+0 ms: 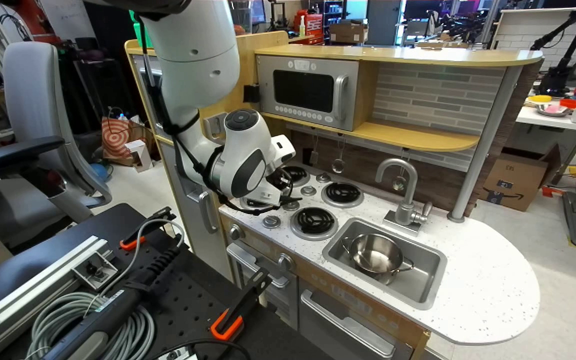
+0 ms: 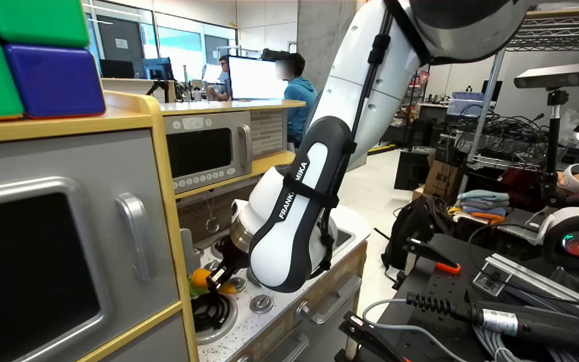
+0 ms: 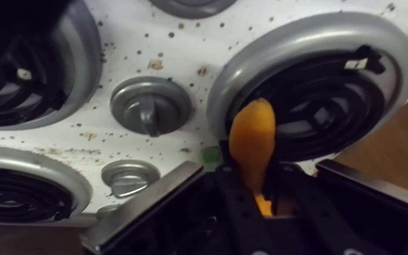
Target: Put the carrot plush inside the pot that is in the sink
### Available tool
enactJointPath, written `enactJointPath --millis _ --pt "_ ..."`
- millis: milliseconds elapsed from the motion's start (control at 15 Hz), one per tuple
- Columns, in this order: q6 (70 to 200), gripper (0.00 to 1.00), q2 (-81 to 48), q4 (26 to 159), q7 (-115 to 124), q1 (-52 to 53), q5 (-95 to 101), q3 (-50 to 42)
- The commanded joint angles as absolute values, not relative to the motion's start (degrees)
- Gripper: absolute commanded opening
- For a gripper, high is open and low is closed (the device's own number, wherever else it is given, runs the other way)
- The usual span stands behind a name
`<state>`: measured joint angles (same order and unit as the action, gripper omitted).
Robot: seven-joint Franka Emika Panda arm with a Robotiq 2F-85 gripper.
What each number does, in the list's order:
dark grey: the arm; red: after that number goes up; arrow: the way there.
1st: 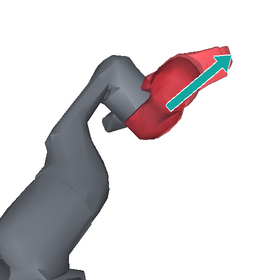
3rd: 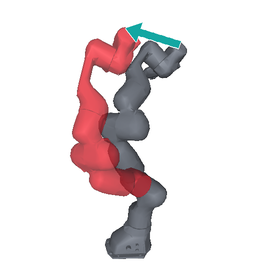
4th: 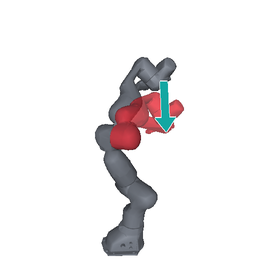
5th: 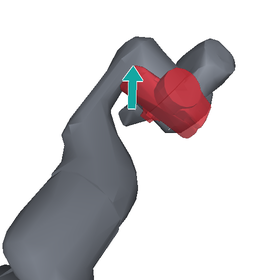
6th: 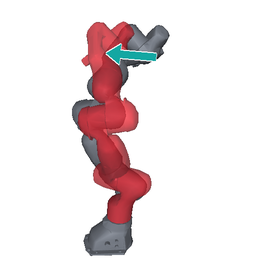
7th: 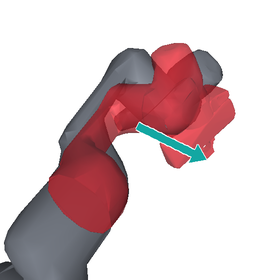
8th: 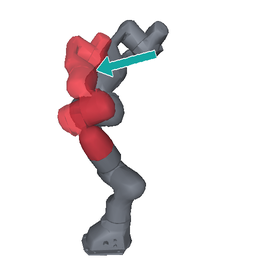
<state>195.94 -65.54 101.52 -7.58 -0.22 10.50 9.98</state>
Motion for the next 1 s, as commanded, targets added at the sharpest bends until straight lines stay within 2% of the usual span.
enactJointPath --millis 0,133,933 --pt "200.7 0.00 -61.5 104.7 -3.6 -3.6 8.4 9.7" --pt "198.3 0.03 -60.2 102.9 -1.2 -5.1 6.5 8.4" --pt "188.3 0.03 -59.6 101.4 11.0 -6.8 -12.5 -5.2"
